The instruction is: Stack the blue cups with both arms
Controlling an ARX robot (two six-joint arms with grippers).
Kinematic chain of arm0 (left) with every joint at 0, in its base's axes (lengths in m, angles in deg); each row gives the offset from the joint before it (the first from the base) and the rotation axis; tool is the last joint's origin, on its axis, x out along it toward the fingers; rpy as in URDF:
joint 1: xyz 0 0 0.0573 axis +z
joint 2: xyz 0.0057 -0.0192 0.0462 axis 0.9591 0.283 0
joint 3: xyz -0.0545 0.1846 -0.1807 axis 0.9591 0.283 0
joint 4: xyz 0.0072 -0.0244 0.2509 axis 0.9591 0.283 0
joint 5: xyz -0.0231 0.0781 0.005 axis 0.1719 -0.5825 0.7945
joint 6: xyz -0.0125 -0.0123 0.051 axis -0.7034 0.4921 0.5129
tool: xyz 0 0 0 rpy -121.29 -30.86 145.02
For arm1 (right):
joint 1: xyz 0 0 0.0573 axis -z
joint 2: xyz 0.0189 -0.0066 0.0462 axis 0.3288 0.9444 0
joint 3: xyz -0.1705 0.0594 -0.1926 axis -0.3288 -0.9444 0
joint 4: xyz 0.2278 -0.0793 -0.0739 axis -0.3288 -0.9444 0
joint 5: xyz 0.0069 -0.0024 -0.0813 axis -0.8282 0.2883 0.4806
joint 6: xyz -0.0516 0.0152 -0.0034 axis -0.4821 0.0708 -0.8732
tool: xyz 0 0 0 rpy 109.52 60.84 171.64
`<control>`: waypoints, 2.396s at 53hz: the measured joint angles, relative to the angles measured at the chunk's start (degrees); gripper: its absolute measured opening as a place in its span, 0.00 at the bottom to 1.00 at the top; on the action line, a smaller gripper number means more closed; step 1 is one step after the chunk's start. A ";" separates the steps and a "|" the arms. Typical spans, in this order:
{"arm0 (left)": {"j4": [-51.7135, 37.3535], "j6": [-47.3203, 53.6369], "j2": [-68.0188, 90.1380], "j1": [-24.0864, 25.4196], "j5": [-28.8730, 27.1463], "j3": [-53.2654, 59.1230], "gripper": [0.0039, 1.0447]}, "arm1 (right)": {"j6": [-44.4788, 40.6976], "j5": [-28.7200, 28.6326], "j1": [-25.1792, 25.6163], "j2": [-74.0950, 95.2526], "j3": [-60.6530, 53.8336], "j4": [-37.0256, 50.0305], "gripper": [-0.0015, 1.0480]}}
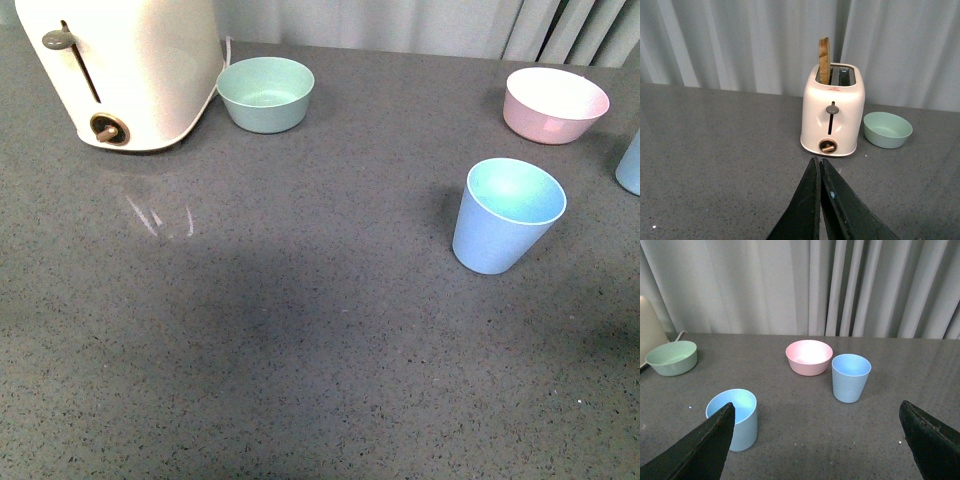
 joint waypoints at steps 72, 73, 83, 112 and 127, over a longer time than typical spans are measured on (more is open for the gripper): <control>12.22 0.11 -11.61 0.00 0.00 -0.02 0.92 | -28.22 -0.81 8.79 93.88 42.34 15.21 0.91; 12.22 0.11 -11.61 0.00 0.00 -0.02 0.92 | -28.37 -0.74 8.39 94.71 43.69 14.86 0.91; 12.22 0.11 -11.61 0.00 0.00 -0.02 0.92 | -30.45 0.63 5.31 102.60 54.51 11.39 0.91; 12.22 0.11 -11.61 0.00 0.00 -0.02 0.92 | -30.51 3.80 4.22 114.88 61.90 9.86 0.78; 12.22 0.11 -11.61 0.00 0.00 -0.02 0.92 | -30.08 2.29 5.49 115.43 62.45 7.13 0.27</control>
